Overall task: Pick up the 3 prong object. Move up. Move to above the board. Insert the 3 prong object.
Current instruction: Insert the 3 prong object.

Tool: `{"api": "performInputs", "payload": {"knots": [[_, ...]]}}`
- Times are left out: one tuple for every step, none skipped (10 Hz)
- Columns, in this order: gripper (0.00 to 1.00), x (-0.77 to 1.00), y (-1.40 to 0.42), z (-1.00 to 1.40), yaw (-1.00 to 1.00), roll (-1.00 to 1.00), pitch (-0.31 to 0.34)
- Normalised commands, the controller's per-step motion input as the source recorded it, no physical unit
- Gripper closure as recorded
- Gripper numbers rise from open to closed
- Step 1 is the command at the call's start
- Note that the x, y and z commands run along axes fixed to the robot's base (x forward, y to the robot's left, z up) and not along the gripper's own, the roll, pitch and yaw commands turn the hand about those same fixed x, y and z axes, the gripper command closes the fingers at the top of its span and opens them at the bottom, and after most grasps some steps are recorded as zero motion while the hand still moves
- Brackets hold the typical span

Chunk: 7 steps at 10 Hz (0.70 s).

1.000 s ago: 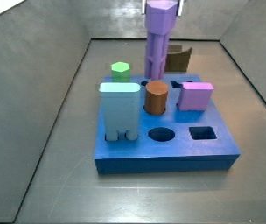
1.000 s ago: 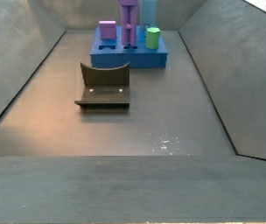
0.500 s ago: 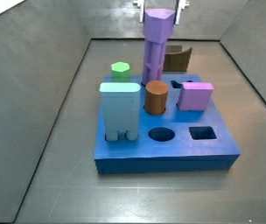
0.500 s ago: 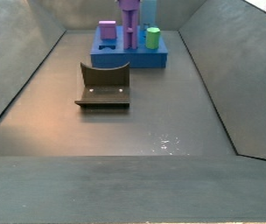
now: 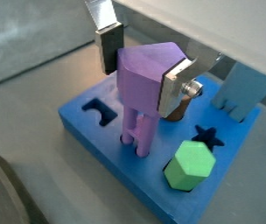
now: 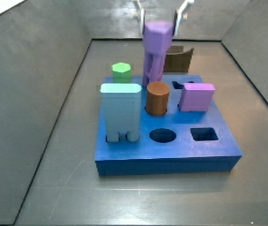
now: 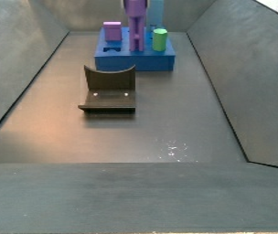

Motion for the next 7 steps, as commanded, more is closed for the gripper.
{"api": "performInputs", "payload": {"knots": [[1.00,-0.12,-0.04,-1.00,0.50,0.09,-0.027],[1.00,-0.11,-0.08,-1.00,0.47,0.06,-0.004],[1.00,-0.12,-0.11,-1.00,0.47,0.04,0.000],[1.00,-0.07,0.00,-1.00,0.44,0.10,-0.056],[1.00,0.00,-0.04,0.00,0.00,0.04,-0.036],[1.00,0.00,0.00,0.00,0.00,0.00,0.011],[1.00,0.00,0.00,0.00,0.00,0.00,0.000]]}}
